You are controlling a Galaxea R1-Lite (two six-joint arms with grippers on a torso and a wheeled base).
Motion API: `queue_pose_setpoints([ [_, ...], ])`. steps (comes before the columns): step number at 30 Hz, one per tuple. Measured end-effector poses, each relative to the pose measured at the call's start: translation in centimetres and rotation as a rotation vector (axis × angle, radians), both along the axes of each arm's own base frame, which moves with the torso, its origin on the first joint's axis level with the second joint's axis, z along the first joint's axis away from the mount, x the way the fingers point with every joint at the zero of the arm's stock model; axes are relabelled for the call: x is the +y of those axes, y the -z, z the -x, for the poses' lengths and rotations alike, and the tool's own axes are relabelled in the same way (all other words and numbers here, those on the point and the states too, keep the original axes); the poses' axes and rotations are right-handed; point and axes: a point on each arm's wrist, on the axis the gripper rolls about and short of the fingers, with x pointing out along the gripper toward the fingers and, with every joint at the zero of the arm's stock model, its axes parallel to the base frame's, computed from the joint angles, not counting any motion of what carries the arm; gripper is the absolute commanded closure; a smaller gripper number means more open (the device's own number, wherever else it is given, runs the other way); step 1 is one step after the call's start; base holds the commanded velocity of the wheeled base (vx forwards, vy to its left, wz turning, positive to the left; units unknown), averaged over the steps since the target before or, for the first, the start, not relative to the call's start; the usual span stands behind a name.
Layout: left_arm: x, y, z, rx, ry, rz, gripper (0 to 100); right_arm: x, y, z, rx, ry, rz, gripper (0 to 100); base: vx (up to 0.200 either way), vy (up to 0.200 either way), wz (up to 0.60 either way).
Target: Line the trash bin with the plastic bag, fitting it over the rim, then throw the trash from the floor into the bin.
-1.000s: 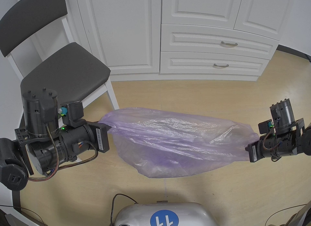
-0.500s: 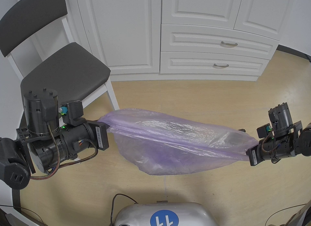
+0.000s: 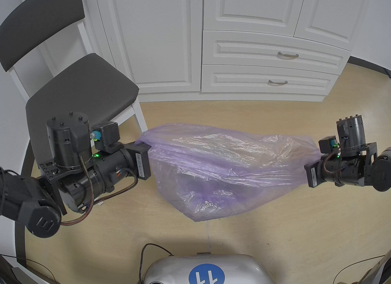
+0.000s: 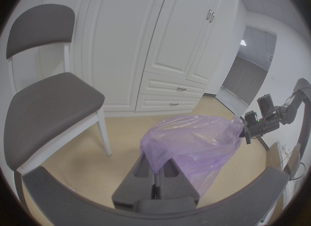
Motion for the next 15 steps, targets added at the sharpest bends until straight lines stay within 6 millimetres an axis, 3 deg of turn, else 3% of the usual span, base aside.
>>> queue_pose_setpoints([
  [8,-3.9,0.7,-0.7,-0.079,0.100,0.008,100,3.0,-0.5,-2.9,-0.249,-0.098,-0.046,100,0.000,0.000,0.00],
  [12,-6.7,1.0,0.8,-0.060,0.173,0.077,100,4.8,0.1,-2.6,-0.317,-0.194,-0.098,100,0.000,0.000,0.00],
  [15,-8.2,1.1,1.9,-0.036,0.190,0.150,100,6.5,1.2,-1.1,-0.297,-0.293,-0.126,100,0.000,0.000,0.00],
])
